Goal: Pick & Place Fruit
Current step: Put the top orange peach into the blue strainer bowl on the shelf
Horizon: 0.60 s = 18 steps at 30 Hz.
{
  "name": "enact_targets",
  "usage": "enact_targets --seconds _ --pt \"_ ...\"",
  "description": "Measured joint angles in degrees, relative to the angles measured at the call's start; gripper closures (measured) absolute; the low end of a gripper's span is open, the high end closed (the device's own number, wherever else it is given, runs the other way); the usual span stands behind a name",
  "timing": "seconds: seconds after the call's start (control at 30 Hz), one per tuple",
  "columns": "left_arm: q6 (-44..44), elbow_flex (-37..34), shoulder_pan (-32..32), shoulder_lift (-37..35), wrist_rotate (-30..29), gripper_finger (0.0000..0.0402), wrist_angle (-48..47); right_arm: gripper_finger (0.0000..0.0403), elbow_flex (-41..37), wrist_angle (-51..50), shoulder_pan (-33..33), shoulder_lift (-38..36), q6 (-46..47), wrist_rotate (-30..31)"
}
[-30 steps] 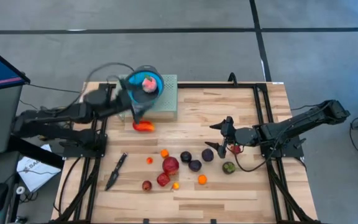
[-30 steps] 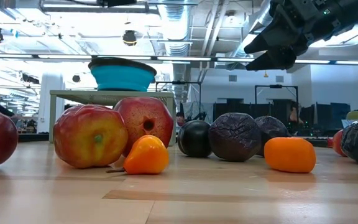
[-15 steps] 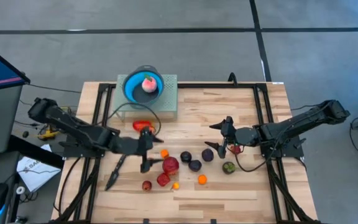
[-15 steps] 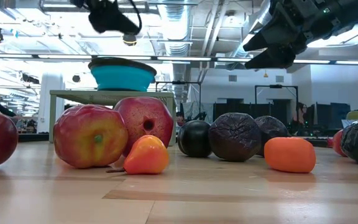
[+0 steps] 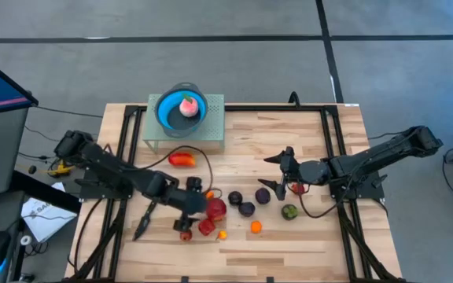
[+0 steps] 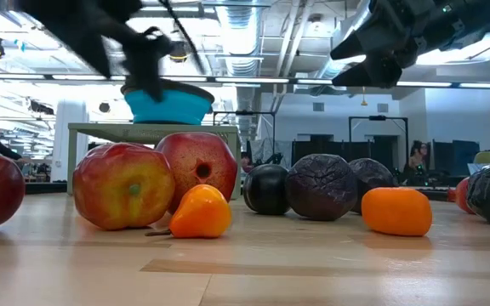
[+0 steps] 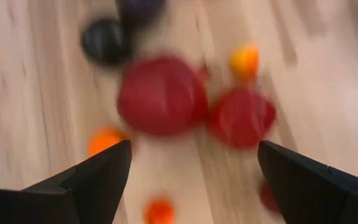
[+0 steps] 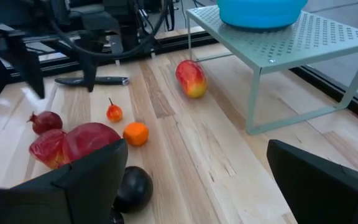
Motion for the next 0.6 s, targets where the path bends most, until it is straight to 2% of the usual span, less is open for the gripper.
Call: enact_targets --seconds 0.13,0.23,0.47,0.6 --pt "-13.6 -1.4 -0.6 -2.3 0.4 0.0066 -10.3 0.0024 0.0 0.0 0.0 0.0 0.3 0.0" --pt "-21.2 -6.2 -2.4 -4.6 0.2 0.0074 -10.1 0.0024 0.0 0.2 0.0 0.0 0.3 0.0" --pt "-30.3 -20.7 -5.9 -8.2 -10.7 0.0096 7.4 0.0024 0.0 0.2 0.0 0.0 0.3 0.0" --pt "-30.5 -26.8 -6.1 -8.4 -12.5 0.0105 17.1 0.0024 0.0 0.2 0.0 0.0 0.0 0.0"
